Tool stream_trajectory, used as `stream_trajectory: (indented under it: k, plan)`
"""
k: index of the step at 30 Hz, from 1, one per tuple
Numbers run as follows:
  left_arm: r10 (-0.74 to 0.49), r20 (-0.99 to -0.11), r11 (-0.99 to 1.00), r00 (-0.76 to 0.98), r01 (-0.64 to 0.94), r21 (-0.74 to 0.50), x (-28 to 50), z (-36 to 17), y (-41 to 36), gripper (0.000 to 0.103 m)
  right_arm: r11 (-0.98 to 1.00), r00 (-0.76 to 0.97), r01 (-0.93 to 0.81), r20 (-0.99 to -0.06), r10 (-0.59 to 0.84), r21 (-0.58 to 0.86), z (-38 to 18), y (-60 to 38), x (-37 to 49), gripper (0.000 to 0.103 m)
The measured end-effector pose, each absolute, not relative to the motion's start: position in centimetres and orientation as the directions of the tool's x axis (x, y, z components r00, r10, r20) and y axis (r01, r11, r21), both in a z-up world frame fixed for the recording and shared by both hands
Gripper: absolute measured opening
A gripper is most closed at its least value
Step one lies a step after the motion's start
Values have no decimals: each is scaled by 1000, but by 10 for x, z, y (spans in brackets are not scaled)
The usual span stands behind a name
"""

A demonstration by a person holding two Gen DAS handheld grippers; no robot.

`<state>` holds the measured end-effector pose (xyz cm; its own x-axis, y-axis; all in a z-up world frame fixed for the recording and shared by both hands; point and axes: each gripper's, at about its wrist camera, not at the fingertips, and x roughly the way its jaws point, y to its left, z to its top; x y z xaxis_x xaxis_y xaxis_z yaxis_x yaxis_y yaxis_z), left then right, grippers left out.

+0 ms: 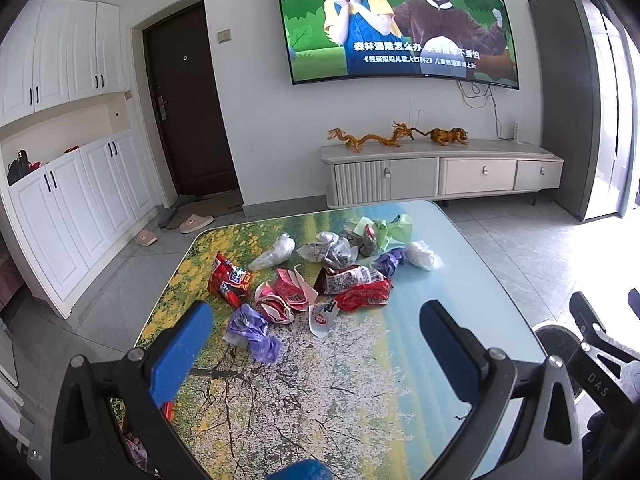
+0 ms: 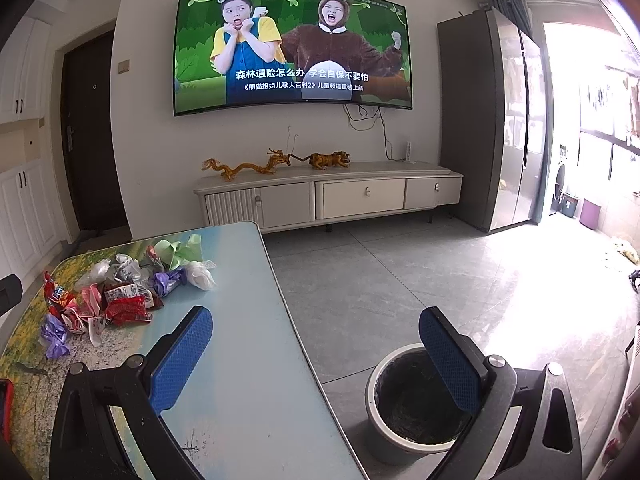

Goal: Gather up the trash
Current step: 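Move both tools toward the pile of wrappers on the table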

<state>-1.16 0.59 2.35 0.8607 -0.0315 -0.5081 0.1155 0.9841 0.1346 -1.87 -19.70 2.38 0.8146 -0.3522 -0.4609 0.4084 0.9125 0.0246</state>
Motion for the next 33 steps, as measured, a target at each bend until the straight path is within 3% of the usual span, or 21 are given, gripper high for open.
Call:
stream_trajectory:
  k: [16, 33]
  plan:
    - [-71, -544, 989, 836, 131, 73, -6, 23, 13, 103, 911, 823, 413, -423, -380, -16, 29, -191, -21, 103]
    - [-33, -524, 988, 851, 106, 110, -4, 19, 8, 103, 908, 810, 418, -442, -384, -23, 23, -192, -17, 103]
